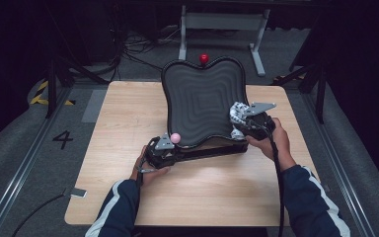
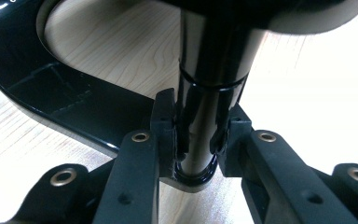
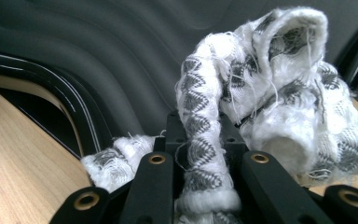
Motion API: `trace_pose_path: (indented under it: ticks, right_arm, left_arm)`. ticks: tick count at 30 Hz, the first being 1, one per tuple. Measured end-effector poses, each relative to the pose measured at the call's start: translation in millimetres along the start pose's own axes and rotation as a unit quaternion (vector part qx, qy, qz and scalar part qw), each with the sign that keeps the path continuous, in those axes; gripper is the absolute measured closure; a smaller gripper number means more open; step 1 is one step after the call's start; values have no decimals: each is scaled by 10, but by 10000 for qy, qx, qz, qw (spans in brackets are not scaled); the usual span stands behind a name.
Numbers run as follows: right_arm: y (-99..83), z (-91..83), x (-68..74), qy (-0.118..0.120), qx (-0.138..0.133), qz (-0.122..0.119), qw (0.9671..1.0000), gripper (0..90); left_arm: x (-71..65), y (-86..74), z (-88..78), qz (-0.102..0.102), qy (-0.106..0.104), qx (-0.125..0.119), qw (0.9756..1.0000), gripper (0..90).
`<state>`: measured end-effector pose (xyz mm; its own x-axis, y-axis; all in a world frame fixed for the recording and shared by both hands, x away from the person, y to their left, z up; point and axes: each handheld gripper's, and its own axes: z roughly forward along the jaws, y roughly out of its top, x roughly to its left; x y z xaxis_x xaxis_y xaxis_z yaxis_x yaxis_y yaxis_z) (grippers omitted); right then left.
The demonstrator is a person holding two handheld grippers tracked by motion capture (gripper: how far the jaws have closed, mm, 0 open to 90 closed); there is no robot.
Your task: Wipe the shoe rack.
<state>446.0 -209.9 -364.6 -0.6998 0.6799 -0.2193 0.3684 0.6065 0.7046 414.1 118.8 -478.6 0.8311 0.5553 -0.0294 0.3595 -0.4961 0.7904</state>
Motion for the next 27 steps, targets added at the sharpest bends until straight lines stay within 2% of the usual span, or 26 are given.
trace_pose_path:
  ticks: [9, 15, 18, 22, 23, 25, 27]
  right_arm:
    - [171, 117, 244, 166, -145, -246, 9995, 791]
    - [375, 251, 453, 558, -290, -354, 9974, 786]
    - [495, 322, 611, 684, -317, -545, 9957, 784]
    - [614, 399, 779, 1071, -326, -644, 9916, 787]
    - [632, 413, 817, 1159, -319, -673, 9905, 788]
    - [648, 424, 872, 1181, -314, -743, 9897, 788]
    - [649, 441, 915, 1342, -340, -739, 9876, 788]
  left_arm:
    - [6, 1, -2, 3, -16, 15, 10000, 733]
    - [5, 0, -1, 0, -22, 16, 10000, 734]
    - [3, 0, 0, -14, -23, 7, 10000, 733]
    - [3, 0, 0, -12, -15, 4, 10000, 733]
    - [3, 0, 0, -10, -14, 4, 10000, 733]
    - [0, 0, 0, -5, -2, 1, 10000, 734]
    - [1, 0, 1, -2, 3, -4, 10000, 733]
